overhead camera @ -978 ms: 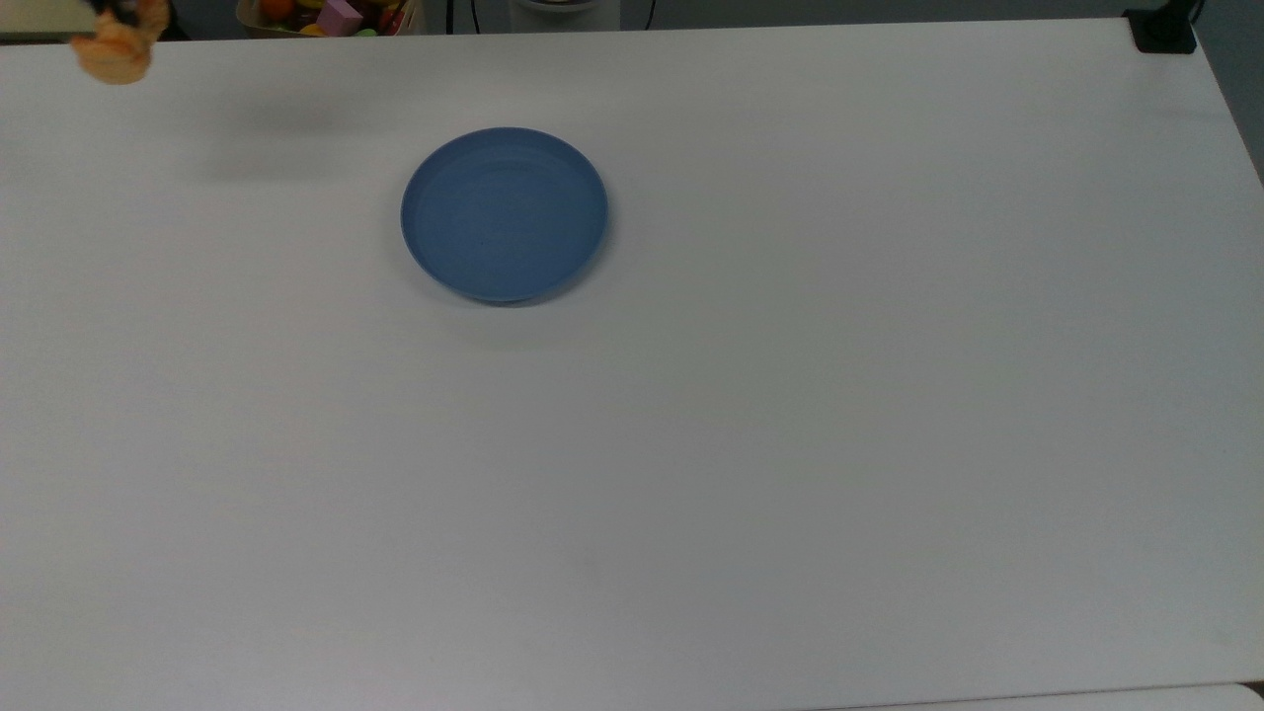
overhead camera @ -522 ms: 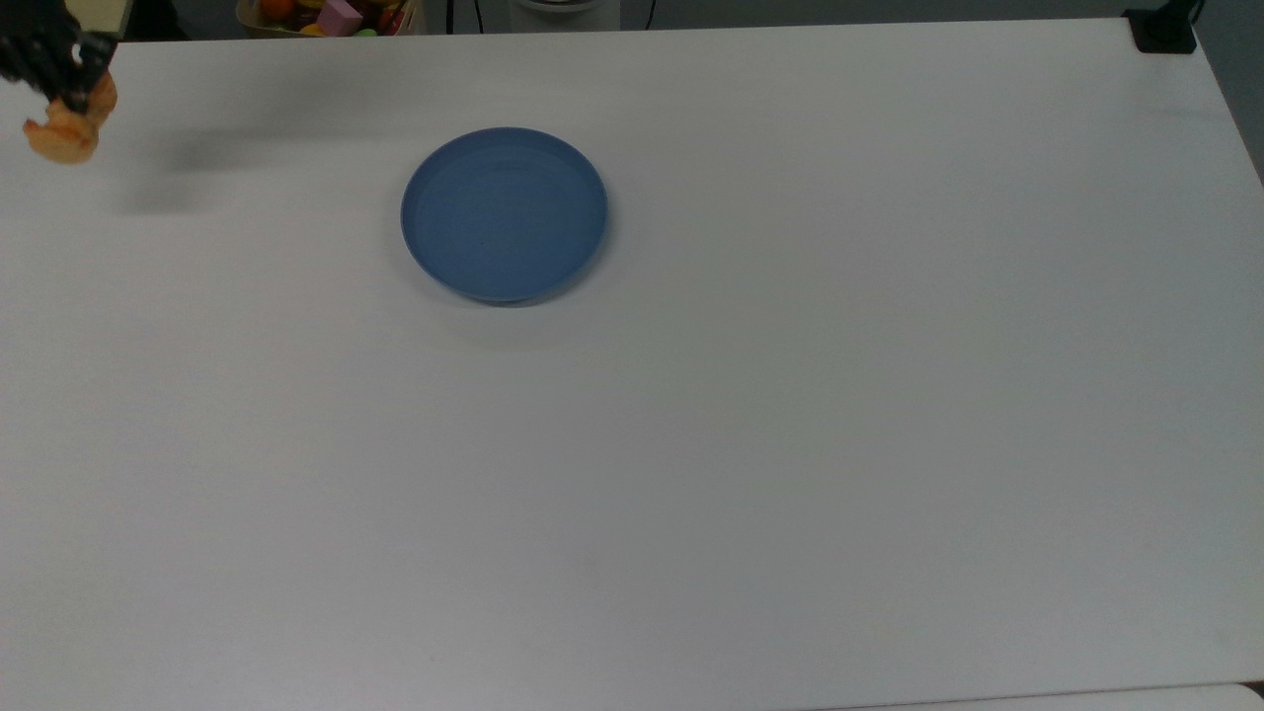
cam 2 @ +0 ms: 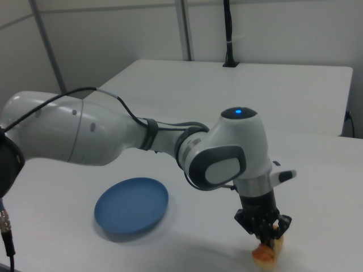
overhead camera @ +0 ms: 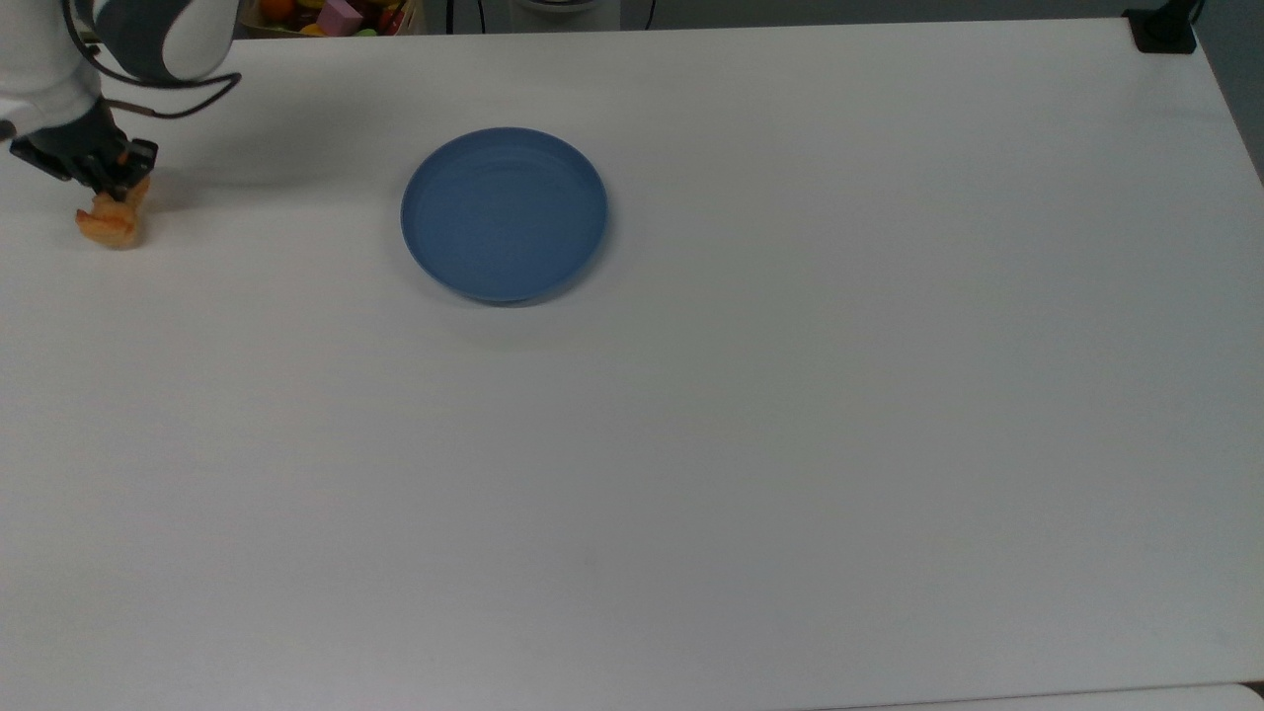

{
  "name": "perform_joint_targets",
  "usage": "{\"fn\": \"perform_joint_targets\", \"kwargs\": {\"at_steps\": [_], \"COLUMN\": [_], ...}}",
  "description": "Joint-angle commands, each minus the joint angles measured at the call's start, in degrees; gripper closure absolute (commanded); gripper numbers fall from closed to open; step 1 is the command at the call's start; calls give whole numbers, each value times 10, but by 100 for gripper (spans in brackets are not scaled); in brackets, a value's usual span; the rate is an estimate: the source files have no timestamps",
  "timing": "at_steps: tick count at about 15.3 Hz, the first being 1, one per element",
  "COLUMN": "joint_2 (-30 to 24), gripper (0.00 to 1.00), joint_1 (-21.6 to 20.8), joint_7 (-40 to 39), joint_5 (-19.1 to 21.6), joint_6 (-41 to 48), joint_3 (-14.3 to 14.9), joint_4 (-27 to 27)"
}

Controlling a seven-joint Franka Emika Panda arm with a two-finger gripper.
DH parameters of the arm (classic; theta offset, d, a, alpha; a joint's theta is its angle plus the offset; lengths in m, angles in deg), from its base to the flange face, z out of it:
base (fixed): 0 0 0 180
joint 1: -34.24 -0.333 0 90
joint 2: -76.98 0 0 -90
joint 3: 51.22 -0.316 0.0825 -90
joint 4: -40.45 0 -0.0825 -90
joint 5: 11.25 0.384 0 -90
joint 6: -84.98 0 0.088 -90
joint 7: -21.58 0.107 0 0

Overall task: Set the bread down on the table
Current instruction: 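Lower the bread roll onto the bare table surface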

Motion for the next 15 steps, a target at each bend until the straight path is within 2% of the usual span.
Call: {"fn": "perform_joint_targets", "kwargs": {"at_steps": [1, 2, 15], "joint_2": [17, 17, 14], "gripper": [26, 0, 0], "joint_1": [11, 10, 5], "joint_7": [-11, -7, -5], "joint_5": [21, 29, 30], "joint_6": [-27, -44, -59], "joint_3": [-8, -8, -8], "joint_4": [0, -10, -18]}}
